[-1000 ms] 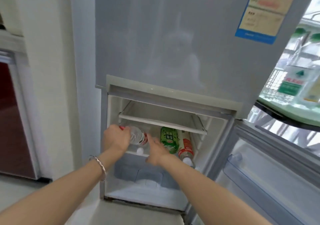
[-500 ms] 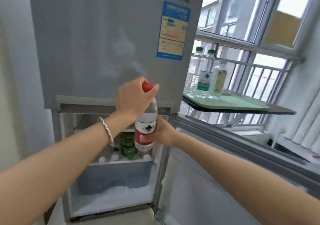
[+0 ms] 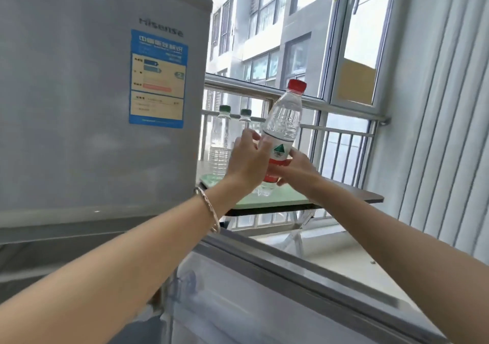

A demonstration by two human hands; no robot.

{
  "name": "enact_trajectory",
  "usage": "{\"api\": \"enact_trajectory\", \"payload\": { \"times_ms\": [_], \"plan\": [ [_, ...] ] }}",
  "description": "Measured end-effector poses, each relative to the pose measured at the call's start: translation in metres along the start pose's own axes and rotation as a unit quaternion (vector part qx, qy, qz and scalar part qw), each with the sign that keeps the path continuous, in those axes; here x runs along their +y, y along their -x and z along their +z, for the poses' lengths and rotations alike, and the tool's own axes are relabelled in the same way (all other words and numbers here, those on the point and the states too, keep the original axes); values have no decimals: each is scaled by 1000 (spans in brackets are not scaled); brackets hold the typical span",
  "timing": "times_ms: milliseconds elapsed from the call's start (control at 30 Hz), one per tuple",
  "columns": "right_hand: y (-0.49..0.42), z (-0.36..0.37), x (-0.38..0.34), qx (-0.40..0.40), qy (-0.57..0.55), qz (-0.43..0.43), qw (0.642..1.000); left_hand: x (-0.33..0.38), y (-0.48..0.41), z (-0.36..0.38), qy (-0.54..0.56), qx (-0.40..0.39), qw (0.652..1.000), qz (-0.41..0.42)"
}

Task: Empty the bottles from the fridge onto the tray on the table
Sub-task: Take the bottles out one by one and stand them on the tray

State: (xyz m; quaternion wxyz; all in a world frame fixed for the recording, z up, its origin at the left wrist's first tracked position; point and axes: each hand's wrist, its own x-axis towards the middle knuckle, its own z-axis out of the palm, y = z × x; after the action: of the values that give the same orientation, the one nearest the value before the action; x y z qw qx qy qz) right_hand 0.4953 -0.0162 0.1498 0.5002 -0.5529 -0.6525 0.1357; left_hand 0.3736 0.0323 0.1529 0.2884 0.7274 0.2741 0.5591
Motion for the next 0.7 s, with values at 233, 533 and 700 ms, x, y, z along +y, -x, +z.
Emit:
{"api": "enact_trajectory", "payload": {
  "times_ms": [233,533,700],
  "plan": [
    [-71,-57,78,81,-41,58,994,-19,-43,97,-100,-117,988,-26],
    [-150,-51,167,53,47,164,984,-86,-83,148,-3,-232,963,-138],
    [-177,-43,191,4,48,141,989,-99,-90,151,-34,-235,959,-154]
  ]
}}
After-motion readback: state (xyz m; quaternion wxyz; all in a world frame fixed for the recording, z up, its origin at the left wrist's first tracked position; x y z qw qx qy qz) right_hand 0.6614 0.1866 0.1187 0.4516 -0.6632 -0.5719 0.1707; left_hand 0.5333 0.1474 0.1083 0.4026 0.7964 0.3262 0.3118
